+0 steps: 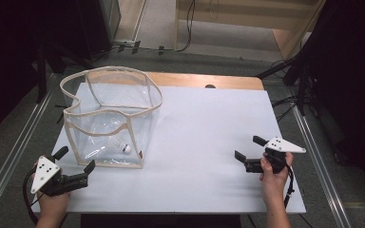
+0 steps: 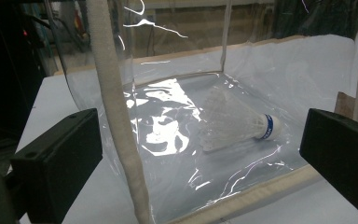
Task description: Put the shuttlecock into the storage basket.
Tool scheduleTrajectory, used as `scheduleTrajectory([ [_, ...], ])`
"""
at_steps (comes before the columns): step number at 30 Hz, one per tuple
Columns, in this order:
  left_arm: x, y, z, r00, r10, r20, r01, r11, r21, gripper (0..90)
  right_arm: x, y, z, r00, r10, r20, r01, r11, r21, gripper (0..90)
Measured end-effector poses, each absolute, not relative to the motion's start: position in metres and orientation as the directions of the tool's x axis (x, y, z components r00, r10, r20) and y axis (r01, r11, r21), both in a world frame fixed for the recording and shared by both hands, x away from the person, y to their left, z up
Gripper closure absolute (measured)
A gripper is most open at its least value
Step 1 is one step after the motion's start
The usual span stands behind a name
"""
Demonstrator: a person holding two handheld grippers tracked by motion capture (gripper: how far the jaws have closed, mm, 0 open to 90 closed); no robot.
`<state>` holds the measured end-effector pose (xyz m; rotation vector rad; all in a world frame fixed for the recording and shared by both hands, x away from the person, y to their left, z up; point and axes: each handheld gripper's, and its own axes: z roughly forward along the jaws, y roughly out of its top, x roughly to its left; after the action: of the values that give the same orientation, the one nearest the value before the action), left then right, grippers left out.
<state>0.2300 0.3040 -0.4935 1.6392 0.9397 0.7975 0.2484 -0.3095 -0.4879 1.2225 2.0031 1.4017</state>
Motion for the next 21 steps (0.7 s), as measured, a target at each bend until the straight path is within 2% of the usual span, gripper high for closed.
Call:
scheduleTrajectory([
  [21,0.230,0.304,-0.493,0.473,0.879,0.049,0.190,-0.156,0.969,0.0,0.230,-0.337,-0.506,-0.491,0.855,0.168,0.443,0.079,0.893,0.0],
])
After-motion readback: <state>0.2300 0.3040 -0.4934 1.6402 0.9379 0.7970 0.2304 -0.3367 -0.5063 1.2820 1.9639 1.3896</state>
